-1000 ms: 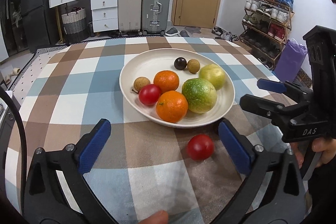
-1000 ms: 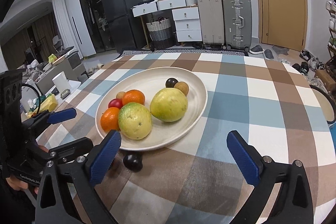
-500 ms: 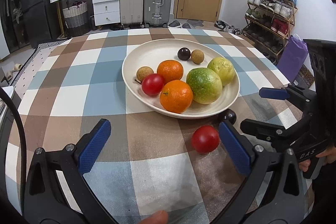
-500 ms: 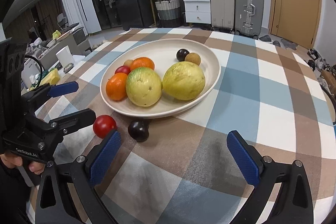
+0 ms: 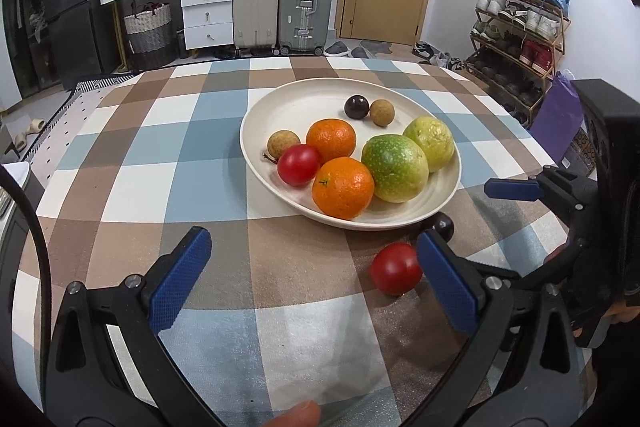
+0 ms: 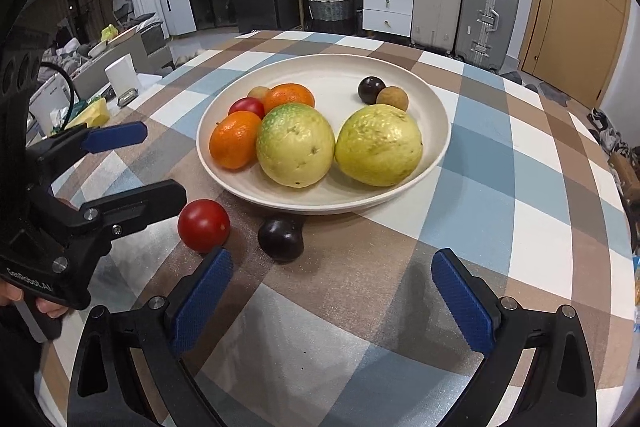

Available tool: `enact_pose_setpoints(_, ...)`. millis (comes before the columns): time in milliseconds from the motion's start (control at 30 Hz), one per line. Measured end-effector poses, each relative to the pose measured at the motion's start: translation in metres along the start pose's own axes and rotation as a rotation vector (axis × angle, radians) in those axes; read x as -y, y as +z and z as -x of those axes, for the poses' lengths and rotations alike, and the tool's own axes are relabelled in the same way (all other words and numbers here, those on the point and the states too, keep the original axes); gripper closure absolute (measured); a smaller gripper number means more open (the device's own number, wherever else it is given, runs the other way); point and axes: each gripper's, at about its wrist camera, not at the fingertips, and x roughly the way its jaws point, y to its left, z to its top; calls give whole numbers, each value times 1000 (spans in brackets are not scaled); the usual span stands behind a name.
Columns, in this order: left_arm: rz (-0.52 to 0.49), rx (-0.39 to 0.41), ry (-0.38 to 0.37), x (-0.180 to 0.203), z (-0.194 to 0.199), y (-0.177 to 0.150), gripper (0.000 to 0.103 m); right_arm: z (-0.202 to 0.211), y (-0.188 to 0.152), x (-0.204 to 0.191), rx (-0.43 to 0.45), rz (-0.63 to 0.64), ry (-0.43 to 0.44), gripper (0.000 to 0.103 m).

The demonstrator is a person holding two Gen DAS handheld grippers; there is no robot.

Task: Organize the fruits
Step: 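Move the right gripper to the dark plum and close on it, then grasp the red tomato with the left gripper while the right gripper holds the plum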

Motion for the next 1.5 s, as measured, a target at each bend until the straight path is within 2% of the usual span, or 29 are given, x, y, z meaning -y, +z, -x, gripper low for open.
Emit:
enact_pose_setpoints(200, 14, 6, 2, -3, 2, 1, 1, -5, 2, -3, -18, 16, -5, 10)
enact_pose_setpoints(300, 13, 4, 1, -2, 2, 0, 1, -7, 3, -4, -26, 22, -8, 21)
enact_pose_setpoints(467, 9, -6, -1, -2, -2, 0, 1, -8, 5, -10, -23, 41, 9, 27)
enact_pose_setpoints(667, 10, -17, 0, -2, -6, -2, 1, -9, 7, -15, -21, 66, 10, 38)
enact_pose_setpoints(733, 10, -20, -1, -2, -6, -2, 1, -8, 7, -15, -18, 69, 13, 47)
enact_pose_setpoints(833, 13, -32, -1, -2, -9, -3, 1, -7, 7, -15, -13, 69, 27, 55)
enact_pose_setpoints(1067, 12, -35, -5, -3, -11, -3, 1, -7, 7, -18, -9, 82, 49, 66)
enact_pose_setpoints(1200, 3, -40, -10, -1, -12, -3, 1, -5, 7, -20, -5, 85, 83, 77)
enact_pose_setpoints(1500, -17, -76, -40, 5, -15, -6, 1, 6, -1, -14, 19, 65, 76, 79)
